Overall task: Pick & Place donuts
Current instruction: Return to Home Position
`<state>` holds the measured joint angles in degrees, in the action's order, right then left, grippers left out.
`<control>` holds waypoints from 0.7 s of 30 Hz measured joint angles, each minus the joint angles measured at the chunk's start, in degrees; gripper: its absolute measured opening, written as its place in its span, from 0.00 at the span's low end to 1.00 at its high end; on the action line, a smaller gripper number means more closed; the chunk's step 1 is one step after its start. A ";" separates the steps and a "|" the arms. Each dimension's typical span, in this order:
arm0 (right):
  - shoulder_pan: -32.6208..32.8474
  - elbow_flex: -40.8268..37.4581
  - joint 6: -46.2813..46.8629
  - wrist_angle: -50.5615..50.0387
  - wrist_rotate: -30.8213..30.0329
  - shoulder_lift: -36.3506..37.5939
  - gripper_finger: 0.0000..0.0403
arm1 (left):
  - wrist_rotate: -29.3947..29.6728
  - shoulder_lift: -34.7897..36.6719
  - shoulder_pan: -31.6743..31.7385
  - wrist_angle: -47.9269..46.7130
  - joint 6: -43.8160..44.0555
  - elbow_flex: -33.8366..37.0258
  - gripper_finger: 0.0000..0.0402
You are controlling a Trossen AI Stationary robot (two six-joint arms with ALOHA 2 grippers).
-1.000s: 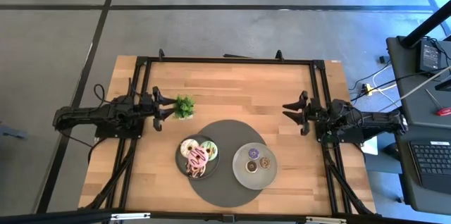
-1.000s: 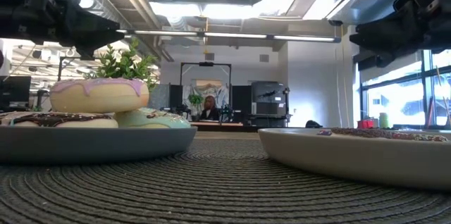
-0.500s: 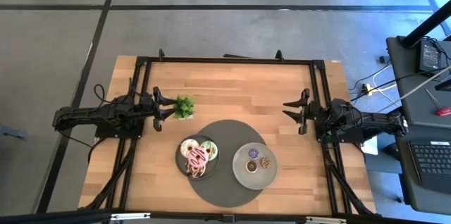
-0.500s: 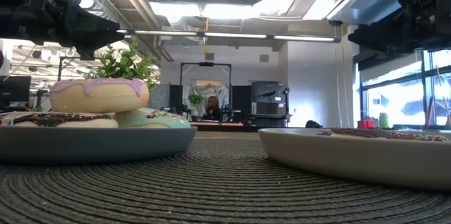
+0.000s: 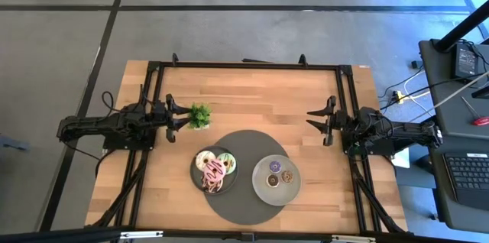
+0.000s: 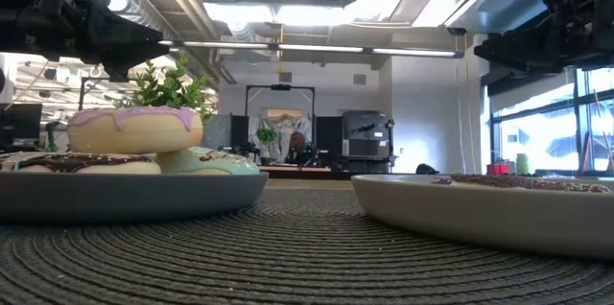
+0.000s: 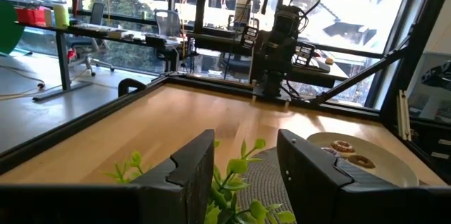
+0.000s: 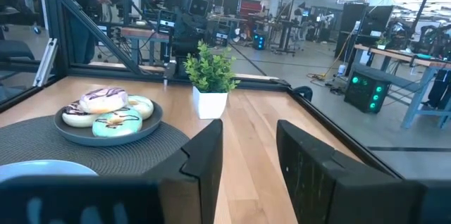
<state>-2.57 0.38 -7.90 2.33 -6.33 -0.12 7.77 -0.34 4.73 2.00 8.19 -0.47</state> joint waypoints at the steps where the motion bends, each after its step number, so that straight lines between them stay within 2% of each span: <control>1: 0.00 0.00 -0.06 0.00 -0.02 0.00 0.34 | 0.00 0.00 0.00 0.00 0.01 0.00 0.38; 21: 0.00 0.00 -0.08 0.00 -0.03 0.00 0.34 | 0.02 -0.02 -0.02 0.00 0.02 0.00 0.37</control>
<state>-2.57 0.38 -7.99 2.33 -6.36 -0.12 7.79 -0.36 4.71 2.00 8.21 -0.47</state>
